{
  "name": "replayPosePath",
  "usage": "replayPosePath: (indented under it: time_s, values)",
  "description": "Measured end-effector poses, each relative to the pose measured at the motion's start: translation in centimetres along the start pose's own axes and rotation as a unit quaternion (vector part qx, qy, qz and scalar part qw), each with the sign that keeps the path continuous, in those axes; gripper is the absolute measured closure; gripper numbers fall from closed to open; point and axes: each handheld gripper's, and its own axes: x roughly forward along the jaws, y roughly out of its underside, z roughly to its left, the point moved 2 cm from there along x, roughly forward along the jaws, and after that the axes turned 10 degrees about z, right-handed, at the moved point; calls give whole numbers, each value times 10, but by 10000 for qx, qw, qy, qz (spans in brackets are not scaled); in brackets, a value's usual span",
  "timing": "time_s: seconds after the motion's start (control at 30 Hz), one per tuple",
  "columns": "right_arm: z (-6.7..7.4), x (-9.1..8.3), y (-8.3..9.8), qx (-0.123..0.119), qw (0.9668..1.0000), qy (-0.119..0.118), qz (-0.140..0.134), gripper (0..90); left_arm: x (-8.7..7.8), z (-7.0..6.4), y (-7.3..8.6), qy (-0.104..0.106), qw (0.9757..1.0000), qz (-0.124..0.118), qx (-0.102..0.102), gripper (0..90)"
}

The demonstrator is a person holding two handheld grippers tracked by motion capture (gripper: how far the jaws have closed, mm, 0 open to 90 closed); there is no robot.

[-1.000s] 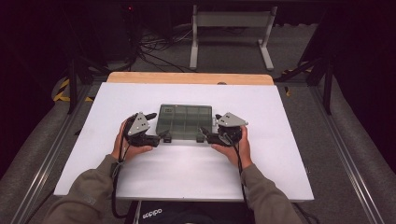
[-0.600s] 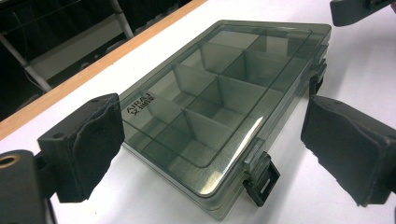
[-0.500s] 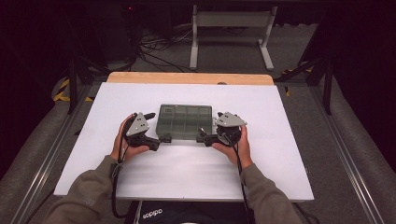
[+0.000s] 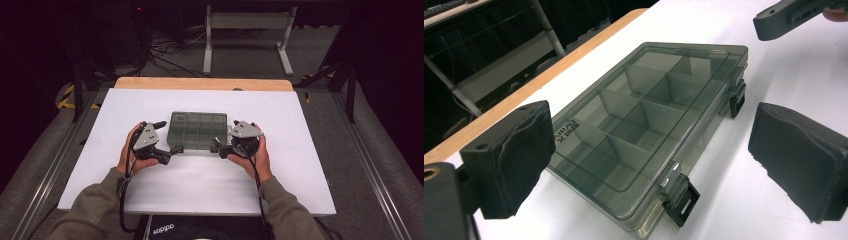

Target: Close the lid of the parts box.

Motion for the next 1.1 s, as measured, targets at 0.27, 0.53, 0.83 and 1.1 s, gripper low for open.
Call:
replayPosePath:
  time_s: [0.27,0.53,0.83,1.1]
  values:
    - [1,-7,1,-51,10000,9,10,77,-7,-3,0,-77,9999,-4,80,53]
    - [1,-14,4,-121,9999,11,60,76,-16,-8,1,-114,9999,-62,70,58]
    - [2,-23,6,-184,9998,41,46,77,-24,-12,2,-96,9998,-155,76,57]
    - [4,-28,9,-242,9997,60,48,77,-33,-14,3,-121,9997,-145,148,57]
